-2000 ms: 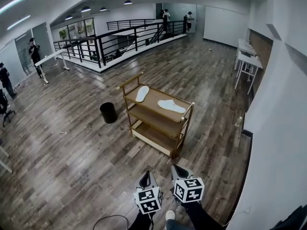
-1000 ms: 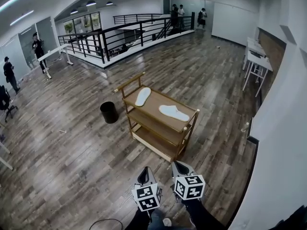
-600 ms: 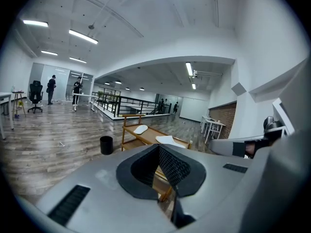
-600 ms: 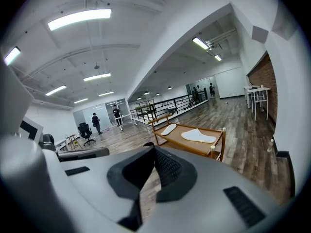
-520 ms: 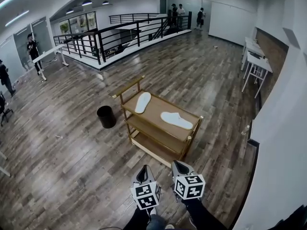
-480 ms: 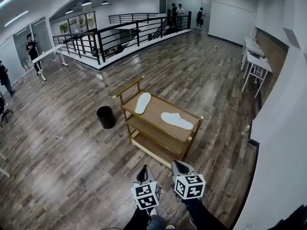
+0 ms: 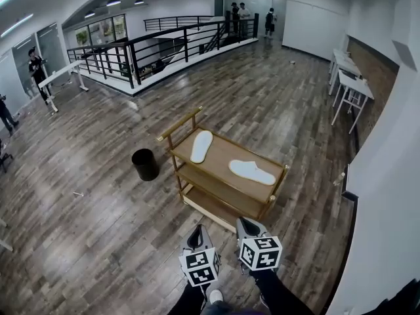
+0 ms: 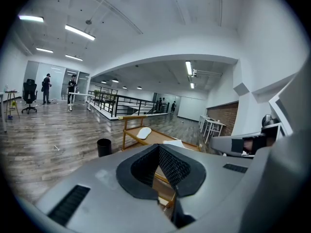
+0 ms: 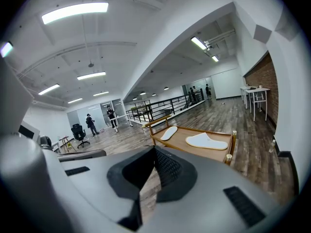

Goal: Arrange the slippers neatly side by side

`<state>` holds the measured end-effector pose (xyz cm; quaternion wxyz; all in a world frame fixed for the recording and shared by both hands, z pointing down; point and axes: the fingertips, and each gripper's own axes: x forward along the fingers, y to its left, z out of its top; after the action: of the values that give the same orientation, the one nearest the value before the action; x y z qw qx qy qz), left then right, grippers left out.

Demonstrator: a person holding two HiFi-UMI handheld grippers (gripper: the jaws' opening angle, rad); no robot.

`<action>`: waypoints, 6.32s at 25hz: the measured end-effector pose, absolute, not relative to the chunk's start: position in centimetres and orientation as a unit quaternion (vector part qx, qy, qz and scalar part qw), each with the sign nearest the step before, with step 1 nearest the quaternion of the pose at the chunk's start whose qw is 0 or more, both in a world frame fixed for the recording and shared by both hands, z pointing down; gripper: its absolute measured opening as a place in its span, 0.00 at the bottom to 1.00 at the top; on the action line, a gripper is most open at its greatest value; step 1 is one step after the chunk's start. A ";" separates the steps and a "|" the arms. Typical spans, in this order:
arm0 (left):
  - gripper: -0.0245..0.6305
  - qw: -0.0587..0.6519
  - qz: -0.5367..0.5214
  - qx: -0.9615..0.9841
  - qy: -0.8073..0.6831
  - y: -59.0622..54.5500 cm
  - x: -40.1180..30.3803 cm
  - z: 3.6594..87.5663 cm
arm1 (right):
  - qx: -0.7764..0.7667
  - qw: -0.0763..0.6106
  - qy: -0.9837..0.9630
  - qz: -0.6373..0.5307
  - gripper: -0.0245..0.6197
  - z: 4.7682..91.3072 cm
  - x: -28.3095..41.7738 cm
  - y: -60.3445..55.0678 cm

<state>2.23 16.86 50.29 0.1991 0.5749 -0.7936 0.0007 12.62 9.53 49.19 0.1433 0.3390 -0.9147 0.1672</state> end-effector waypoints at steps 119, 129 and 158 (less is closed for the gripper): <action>0.04 0.196 0.085 0.819 -0.533 -27.8 -8.9 51.8 | 0.656 0.127 -0.718 0.194 0.04 53.0 5.9 -25.8; 0.04 0.204 0.093 0.808 -0.545 -28.4 -9.1 52.9 | 0.575 0.212 -0.783 0.106 0.04 53.9 8.1 -29.2; 0.04 0.224 0.143 0.778 -0.570 -28.0 -11.1 56.3 | 0.209 0.506 -0.834 0.070 0.15 65.2 7.5 -31.5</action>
<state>-11.09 -28.02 56.29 0.2236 0.7778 -0.5698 0.1425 7.49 -31.51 65.17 0.5058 0.2090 -0.8340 0.0704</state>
